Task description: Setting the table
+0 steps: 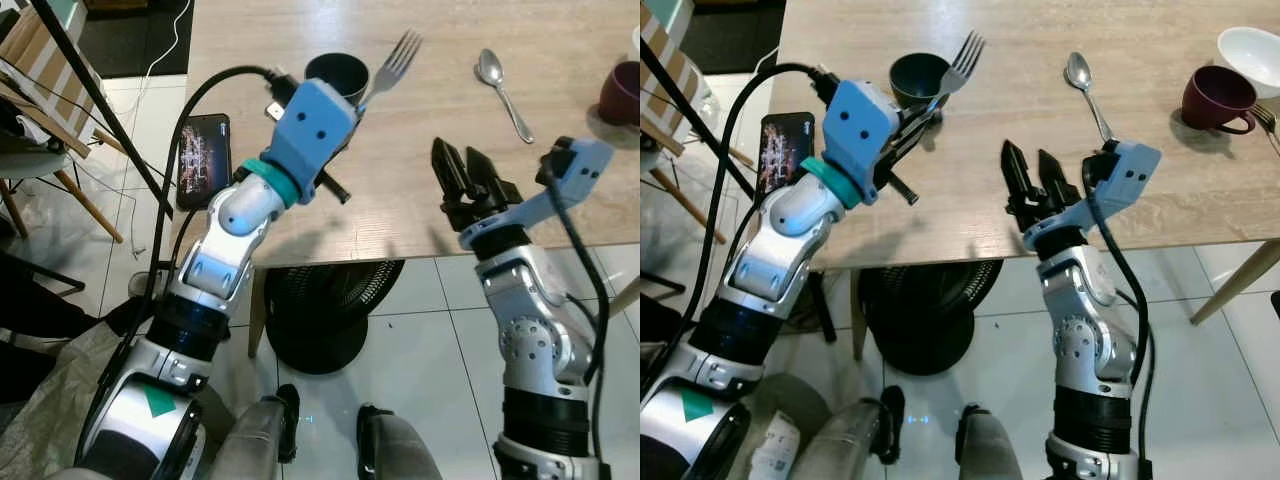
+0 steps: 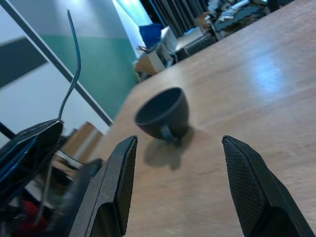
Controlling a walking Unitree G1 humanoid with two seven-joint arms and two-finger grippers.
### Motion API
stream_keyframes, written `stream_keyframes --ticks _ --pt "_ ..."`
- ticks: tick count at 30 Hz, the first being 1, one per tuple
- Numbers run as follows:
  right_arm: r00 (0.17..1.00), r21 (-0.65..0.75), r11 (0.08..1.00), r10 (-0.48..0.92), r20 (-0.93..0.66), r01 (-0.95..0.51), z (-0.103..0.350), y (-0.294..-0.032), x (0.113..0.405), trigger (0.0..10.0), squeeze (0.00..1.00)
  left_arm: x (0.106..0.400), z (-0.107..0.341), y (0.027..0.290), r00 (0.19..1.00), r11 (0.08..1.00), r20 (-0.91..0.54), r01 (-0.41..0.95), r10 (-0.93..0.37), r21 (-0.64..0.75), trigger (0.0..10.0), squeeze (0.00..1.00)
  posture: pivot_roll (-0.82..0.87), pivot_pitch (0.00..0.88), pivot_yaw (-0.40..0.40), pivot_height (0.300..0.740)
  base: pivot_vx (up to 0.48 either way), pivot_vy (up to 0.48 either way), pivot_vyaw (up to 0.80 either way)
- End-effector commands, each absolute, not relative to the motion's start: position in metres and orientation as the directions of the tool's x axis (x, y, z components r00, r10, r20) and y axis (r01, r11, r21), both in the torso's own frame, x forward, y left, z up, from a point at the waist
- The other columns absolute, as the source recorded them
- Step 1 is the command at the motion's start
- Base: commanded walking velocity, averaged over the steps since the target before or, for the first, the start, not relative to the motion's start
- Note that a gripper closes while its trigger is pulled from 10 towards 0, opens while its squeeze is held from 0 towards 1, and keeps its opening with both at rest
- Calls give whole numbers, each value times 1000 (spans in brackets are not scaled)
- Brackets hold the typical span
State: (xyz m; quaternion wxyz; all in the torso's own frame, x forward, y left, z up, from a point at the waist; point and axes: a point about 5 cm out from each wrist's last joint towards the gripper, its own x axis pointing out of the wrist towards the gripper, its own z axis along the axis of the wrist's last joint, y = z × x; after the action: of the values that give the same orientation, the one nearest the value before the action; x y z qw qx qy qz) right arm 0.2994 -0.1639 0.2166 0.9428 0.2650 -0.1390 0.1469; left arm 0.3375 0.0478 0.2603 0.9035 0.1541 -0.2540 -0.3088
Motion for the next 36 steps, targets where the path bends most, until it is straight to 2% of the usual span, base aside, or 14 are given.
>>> stream_keyframes --ticks 1,4,9,10,12,13,14,15,16,17,18,25,36 --pt "911 482 796 201 359 -365 219 -166 295 10000 0 333 266 40 644 741 380 499 -664 449 10000 0 -44 130 74 740 0 0 0" --pt "876 534 718 229 425 -447 230 -161 288 10000 0 329 265 33 607 712 381 522 -697 470 10000 0 -49 127 72 740 0 0 0" --pt "871 527 717 237 431 -456 231 -160 286 10000 0 328 265 31 597 702 378 529 -707 476 10000 0 -48 127 71 740 0 0 0" --pt "880 516 741 217 422 -430 230 -163 287 10000 0 330 264 33 608 710 376 528 -699 465 10000 0 -48 124 69 740 0 0 0" --pt "933 412 890 37 358 -193 225 -190 293 10000 0 343 257 46 696 774 348 511 -628 375 10000 0 -48 123 69 740 0 0 0" --pt "933 412 890 37 358 -193 225 -190 293 10000 0 343 257 46 696 774 348 511 -628 375 10000 0 -48 123 69 740 0 0 0" --pt "937 354 930 -34 349 -98 225 -200 294 10000 0 347 254 51 727 795 333 499 -601 346 10000 0 -48 123 69 740 0 0 0" --pt "937 354 930 -34 349 -98 225 -200 294 10000 0 347 254 51 727 795 333 499 -601 346 10000 0 -48 123 69 740 0 0 0" --pt "928 283 959 -110 355 5 226 -214 292 10000 0 352 249 60 773 828 309 475 -554 297 10000 0 -47 122 70 740 0 0 0" --pt "928 283 959 -110 355 5 226 -214 292 10000 0 352 249 60 773 828 309 475 -554 297 10000 0 -47 122 70 740 0 0 0" --pt "916 237 967 -175 362 91 226 -228 289 10000 0 356 244 72 815 861 287 442 -503 253 10000 0 -48 123 69 740 0 0 0" --pt "905 209 950 -289 313 231 218 -257 282 10000 0 364 239 95 873 906 258 369 -414 207 10000 0 -46 122 63 740 0 0 -114" --pt "882 194 921 -381 276 337 207 -273 281 10000 0 366 241 91 867 898 255 376 -429 229 10000 0 -54 121 68 740 0 0 -800"
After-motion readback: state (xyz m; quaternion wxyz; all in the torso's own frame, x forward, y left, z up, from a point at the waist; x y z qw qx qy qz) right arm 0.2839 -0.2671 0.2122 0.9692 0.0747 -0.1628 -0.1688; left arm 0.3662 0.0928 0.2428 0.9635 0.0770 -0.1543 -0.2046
